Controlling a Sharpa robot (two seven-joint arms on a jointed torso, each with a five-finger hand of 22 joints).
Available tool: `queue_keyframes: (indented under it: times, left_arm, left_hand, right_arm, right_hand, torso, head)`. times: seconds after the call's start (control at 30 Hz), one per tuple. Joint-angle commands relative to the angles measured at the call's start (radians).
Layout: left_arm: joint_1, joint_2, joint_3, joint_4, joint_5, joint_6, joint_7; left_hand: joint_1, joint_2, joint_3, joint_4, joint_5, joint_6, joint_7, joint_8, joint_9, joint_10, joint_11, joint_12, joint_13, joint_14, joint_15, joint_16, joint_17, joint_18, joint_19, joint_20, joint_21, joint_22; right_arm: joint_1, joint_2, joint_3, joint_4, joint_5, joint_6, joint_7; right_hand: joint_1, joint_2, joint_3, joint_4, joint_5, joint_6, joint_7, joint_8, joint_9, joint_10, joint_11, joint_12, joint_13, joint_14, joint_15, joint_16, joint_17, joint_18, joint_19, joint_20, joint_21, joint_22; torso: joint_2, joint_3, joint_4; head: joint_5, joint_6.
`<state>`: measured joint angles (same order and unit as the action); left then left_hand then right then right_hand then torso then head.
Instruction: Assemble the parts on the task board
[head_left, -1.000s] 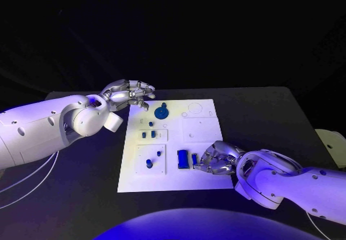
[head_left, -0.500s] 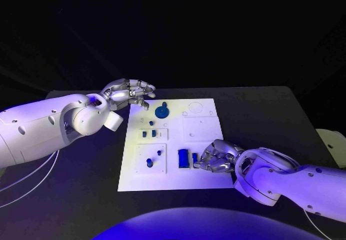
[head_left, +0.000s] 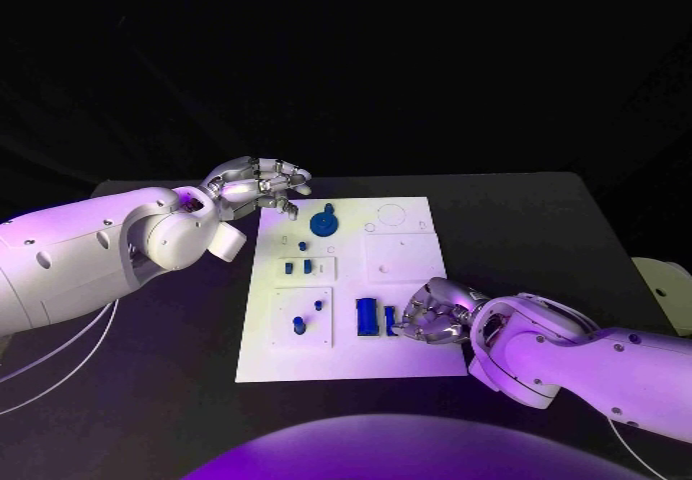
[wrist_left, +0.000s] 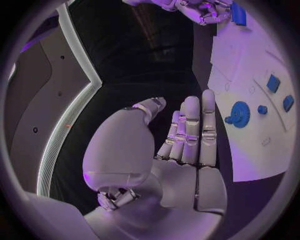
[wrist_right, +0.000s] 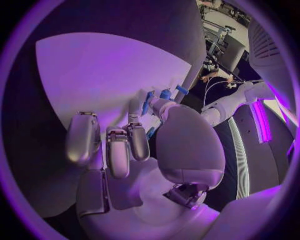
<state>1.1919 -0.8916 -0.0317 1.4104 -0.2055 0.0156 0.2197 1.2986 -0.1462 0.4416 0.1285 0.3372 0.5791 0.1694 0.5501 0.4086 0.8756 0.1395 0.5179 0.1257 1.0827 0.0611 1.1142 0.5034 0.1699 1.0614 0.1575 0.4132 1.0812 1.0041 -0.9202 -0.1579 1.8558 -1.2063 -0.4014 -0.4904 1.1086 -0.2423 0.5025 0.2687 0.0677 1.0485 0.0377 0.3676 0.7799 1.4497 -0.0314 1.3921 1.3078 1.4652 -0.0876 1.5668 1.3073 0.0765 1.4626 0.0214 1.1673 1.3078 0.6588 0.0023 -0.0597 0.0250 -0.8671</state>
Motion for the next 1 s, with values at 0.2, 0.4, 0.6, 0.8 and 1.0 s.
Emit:
queue_keyframes:
  times: [0.2,0.4,0.6,0.8,1.0]
  left_arm:
    - [0.000,-0.005,-0.005,0.010,0.017,0.011,0.008]
    - [-0.003,-0.004,-0.011,0.012,0.050,-0.017,0.032]
    - [-0.010,0.002,-0.013,0.016,0.101,-0.096,0.098]
    - [-0.023,0.032,-0.014,-0.017,0.160,-0.181,0.151]
    - [-0.043,0.093,-0.012,-0.103,0.187,-0.181,0.219]
  left_hand:
    - [-0.011,0.001,0.000,0.008,0.005,-0.008,0.040,0.008,-0.001,-0.005,-0.002,0.006,0.000,-0.007,0.000,0.004,-0.001,0.009,0.000,0.005,-0.006,-0.001]
    - [-0.012,-0.003,-0.002,0.008,0.004,-0.010,0.040,0.009,-0.002,-0.006,-0.002,0.007,0.000,-0.007,0.000,0.004,-0.002,0.009,0.000,0.005,-0.007,-0.001]
    - [-0.010,0.001,0.000,0.011,-0.011,0.016,0.032,0.028,-0.005,0.002,-0.007,0.019,0.001,-0.008,-0.003,0.005,-0.003,0.010,0.002,0.003,-0.012,-0.001]
    - [0.026,0.009,0.051,-0.009,-0.083,0.065,0.030,0.018,-0.044,-0.011,-0.001,-0.013,-0.026,-0.078,0.002,-0.068,-0.039,0.005,-0.037,0.003,-0.054,-0.010]
    - [0.010,-0.003,0.080,0.003,-0.119,0.112,0.029,-0.072,-0.119,-0.015,0.029,-0.129,-0.063,-0.289,0.063,-0.448,-0.207,-0.008,-0.235,0.054,-0.253,-0.177]
  right_arm:
    - [0.024,-0.026,0.001,0.029,0.017,-0.040,0.106]
    - [0.080,-0.032,0.001,-0.015,0.269,-0.049,0.320]
    - [0.142,-0.021,0.001,-0.139,0.449,-0.028,0.494]
    - [0.183,0.047,0.001,-0.367,0.667,0.056,0.658]
    - [0.190,0.135,0.005,-0.563,0.845,0.107,0.799]
  right_hand:
    - [0.006,-0.007,-0.013,0.007,-0.005,-0.008,0.004,0.000,0.003,-0.005,0.002,-0.011,0.077,0.104,-0.002,0.001,0.256,0.000,0.013,-0.002,-0.034,0.158]
    - [0.045,0.005,-0.028,0.005,0.046,-0.103,0.042,-0.056,-0.017,-0.070,0.034,-0.098,-0.003,0.087,0.023,-0.036,0.189,0.021,-0.026,0.017,-0.178,0.122]
    - [0.134,0.008,0.007,-0.069,0.010,-0.160,0.072,-0.103,-0.058,-0.214,0.062,-0.291,-0.185,0.059,0.046,-0.090,0.103,0.044,-0.073,0.040,-0.335,0.079]
    - [0.161,-0.008,0.071,-0.129,0.045,-0.189,0.119,-0.141,-0.118,-0.516,0.121,-0.747,-0.584,-0.342,0.108,-0.648,-0.507,0.098,-0.361,0.096,-0.896,-0.147]
    - [0.164,0.030,0.129,-0.207,-0.013,-0.170,0.165,-0.194,-0.220,-0.487,0.183,-1.104,-0.965,-0.561,0.197,-1.063,-0.731,0.097,-0.557,0.191,-1.106,-0.413]
  torso:
    - [-0.005,-0.0008,-0.0016]
    - [-0.023,-0.0081,-0.0048]
    - [-0.052,-0.0223,-0.0022]
    - [-0.075,-0.0312,0.0012]
    - [-0.091,-0.0293,0.0044]
  head:
    - [-0.006,0.007]
    - [-0.007,0.030]
    - [-0.011,0.063]
    - [-0.010,0.112]
    - [0.003,0.162]
